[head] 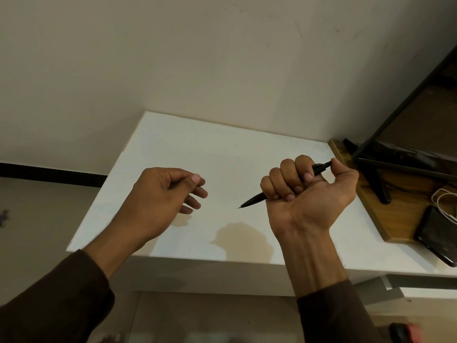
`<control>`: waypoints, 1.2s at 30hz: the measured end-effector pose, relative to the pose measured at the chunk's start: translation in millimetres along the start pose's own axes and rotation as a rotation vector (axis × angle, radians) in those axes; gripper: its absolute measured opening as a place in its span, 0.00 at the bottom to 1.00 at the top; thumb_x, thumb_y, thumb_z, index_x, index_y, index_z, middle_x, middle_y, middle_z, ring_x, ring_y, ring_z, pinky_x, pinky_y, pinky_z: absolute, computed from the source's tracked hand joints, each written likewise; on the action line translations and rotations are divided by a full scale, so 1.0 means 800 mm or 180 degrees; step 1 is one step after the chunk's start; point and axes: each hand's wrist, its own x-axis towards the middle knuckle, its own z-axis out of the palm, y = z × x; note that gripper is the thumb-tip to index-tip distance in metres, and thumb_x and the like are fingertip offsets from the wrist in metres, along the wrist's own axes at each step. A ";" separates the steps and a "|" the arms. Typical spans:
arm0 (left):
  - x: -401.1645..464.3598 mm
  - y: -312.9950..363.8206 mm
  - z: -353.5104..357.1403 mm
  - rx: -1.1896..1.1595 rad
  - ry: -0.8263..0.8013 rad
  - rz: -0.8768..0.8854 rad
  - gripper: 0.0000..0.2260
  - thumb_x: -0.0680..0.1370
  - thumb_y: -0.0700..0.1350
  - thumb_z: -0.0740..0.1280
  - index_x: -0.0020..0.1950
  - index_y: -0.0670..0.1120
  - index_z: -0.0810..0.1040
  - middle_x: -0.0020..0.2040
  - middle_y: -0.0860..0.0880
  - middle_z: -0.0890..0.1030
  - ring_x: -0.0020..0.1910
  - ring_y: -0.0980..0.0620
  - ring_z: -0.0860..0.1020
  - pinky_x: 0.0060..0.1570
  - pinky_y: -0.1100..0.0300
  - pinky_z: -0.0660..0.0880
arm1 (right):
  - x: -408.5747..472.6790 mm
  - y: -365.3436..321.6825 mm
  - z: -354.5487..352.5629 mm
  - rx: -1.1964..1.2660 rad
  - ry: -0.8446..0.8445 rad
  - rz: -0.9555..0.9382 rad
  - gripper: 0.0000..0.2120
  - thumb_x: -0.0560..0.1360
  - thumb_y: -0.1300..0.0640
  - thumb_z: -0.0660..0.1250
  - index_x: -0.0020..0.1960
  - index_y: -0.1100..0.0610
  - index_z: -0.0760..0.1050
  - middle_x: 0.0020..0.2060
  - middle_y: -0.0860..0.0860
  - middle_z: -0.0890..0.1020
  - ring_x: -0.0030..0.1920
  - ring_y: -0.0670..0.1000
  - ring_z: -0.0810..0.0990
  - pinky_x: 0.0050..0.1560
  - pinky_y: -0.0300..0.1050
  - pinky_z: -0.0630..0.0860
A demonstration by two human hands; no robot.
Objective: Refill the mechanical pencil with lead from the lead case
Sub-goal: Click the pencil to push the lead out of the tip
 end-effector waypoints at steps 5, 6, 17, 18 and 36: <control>0.000 -0.001 0.000 0.0031 0.0000 0.0021 0.09 0.83 0.45 0.66 0.49 0.50 0.87 0.42 0.55 0.89 0.38 0.54 0.87 0.36 0.65 0.83 | 0.000 0.001 -0.001 0.0000 0.0005 0.0003 0.18 0.72 0.44 0.55 0.30 0.55 0.57 0.23 0.48 0.56 0.22 0.48 0.53 0.26 0.41 0.55; 0.000 -0.001 0.000 0.0030 -0.0001 0.0022 0.09 0.83 0.45 0.66 0.49 0.50 0.87 0.42 0.55 0.89 0.38 0.54 0.87 0.36 0.65 0.83 | 0.000 0.001 -0.001 0.0012 0.0011 0.0008 0.19 0.74 0.44 0.54 0.30 0.55 0.57 0.23 0.48 0.56 0.22 0.48 0.53 0.26 0.41 0.55; 0.000 0.000 0.000 0.0011 0.0002 0.0003 0.09 0.83 0.45 0.66 0.49 0.50 0.87 0.42 0.54 0.89 0.38 0.53 0.87 0.37 0.64 0.84 | 0.000 0.000 -0.002 -0.0013 0.0013 -0.0009 0.19 0.73 0.43 0.54 0.30 0.55 0.57 0.23 0.48 0.56 0.22 0.48 0.53 0.26 0.40 0.55; 0.000 0.000 0.000 0.0016 0.0004 0.0005 0.09 0.83 0.45 0.66 0.50 0.50 0.87 0.42 0.54 0.89 0.38 0.53 0.87 0.37 0.64 0.84 | 0.000 0.000 -0.001 -0.0010 0.0010 -0.0012 0.19 0.71 0.43 0.55 0.30 0.55 0.57 0.23 0.48 0.56 0.22 0.48 0.53 0.26 0.41 0.55; 0.000 -0.002 0.001 0.0021 -0.0012 0.0024 0.09 0.83 0.45 0.66 0.49 0.50 0.87 0.42 0.55 0.89 0.39 0.53 0.87 0.36 0.65 0.83 | -0.001 0.001 -0.002 0.0008 0.0087 -0.0049 0.20 0.75 0.43 0.53 0.30 0.54 0.58 0.22 0.48 0.57 0.22 0.47 0.54 0.26 0.40 0.56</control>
